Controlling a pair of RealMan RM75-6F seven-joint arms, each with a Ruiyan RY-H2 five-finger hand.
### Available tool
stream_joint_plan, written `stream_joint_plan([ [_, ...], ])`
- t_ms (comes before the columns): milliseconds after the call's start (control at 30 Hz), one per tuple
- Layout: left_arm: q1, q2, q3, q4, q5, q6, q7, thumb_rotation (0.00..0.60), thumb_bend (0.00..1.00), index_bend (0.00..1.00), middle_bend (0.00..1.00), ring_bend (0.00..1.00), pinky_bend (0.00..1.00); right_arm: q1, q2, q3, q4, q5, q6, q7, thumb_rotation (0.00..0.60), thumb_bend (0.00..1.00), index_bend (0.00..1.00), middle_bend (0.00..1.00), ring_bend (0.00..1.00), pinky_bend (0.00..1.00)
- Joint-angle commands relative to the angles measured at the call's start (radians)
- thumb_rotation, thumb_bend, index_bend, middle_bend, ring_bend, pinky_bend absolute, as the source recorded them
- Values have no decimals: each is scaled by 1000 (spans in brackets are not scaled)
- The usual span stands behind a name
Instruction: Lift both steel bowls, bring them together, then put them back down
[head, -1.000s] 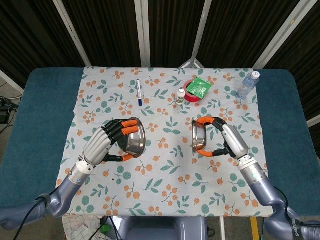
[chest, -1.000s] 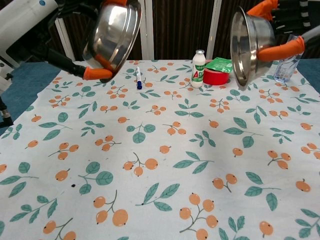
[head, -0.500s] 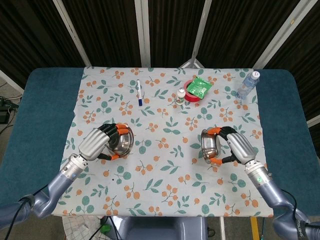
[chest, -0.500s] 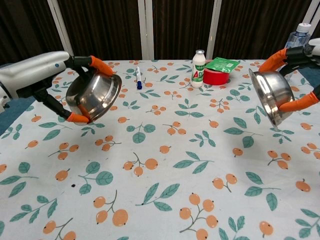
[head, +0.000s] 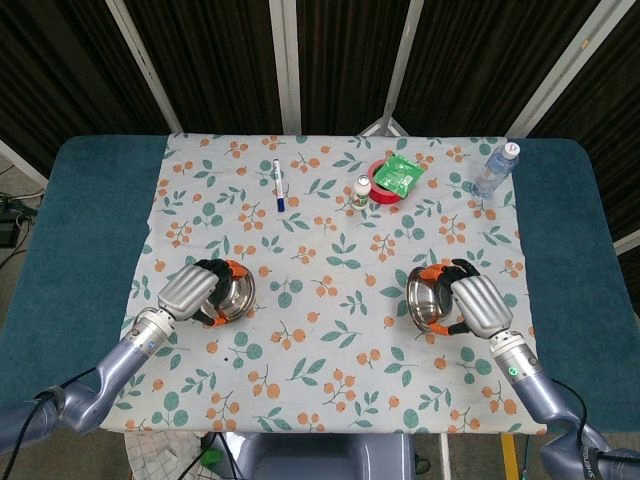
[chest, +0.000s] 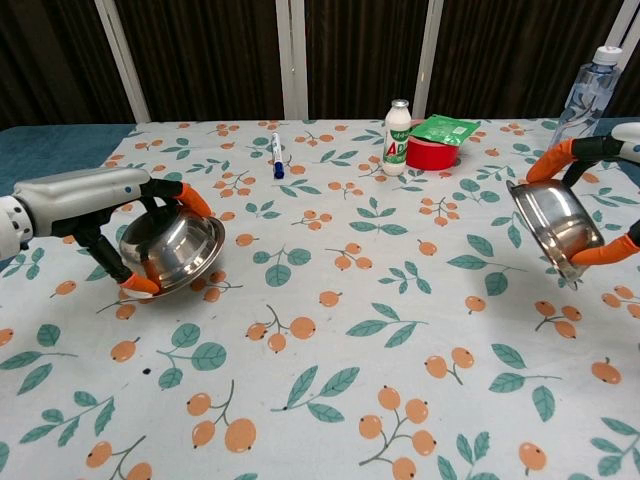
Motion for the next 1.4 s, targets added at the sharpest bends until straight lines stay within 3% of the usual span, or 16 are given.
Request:
stream_joint_plan([
  [33,-7,21,-8,-31,-42,-46,19,600,276,450,328,324,500,-8,-13,-13,29,-20,17,-36,600,251,584,402,516,154],
  [400,-21,68,-32,-119,-112,-115,44,600,269,448,332,324,513,-26,-30,-33,96,-78,83,-293,600,259,585,402,517,154],
  [1033,-43,145,-36,-288,-293,-180,265,600,242,356,302,309,524,-26,30,-68,-43,-41,-11,-454,600,257,584,402,516,154],
  [1233,-51,162,-29,-326,-324,-185,317,600,226,337,261,274,510,-24,43,-69,-100,-1,-50,-474,600,257,502,399,450,154],
  [1400,-56,175,-16,-354,-364,-174,388,600,204,310,197,228,476,-29,38,-61,-137,36,-55,-524,600,255,407,332,367,126],
])
